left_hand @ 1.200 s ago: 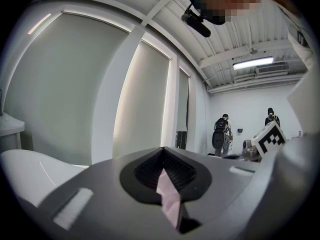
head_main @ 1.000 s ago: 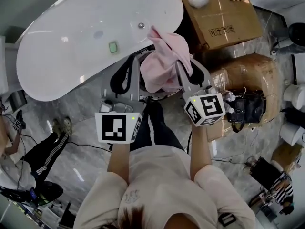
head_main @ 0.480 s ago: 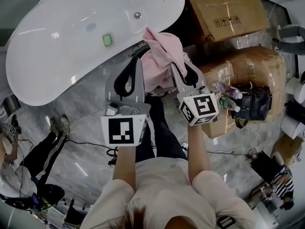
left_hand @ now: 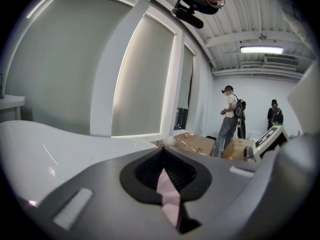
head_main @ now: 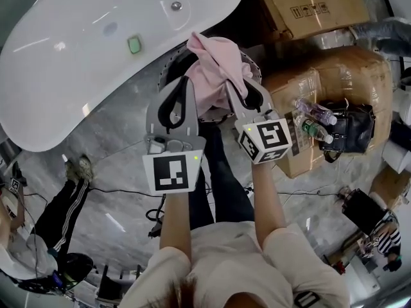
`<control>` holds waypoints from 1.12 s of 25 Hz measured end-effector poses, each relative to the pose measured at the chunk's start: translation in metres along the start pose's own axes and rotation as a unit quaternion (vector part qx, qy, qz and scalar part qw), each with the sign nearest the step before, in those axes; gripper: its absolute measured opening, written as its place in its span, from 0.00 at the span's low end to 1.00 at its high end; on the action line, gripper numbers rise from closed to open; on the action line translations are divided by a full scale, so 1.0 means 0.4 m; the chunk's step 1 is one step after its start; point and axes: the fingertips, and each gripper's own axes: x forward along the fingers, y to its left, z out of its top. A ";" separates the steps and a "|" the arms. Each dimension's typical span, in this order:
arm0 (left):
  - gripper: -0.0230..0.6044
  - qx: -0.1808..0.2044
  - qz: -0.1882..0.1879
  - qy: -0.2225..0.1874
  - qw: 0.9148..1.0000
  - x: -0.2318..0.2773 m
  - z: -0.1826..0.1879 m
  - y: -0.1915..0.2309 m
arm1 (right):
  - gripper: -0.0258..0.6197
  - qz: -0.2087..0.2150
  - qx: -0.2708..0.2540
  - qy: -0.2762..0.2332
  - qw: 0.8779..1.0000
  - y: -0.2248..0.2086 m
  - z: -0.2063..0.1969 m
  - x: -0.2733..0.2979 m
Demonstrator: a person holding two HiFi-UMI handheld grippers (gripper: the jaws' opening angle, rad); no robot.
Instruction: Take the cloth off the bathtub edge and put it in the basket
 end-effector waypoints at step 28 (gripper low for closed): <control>0.11 -0.003 -0.003 0.080 0.997 0.077 -0.395 0.051 | 0.16 -0.038 0.060 0.104 0.992 -0.107 -0.455 0.179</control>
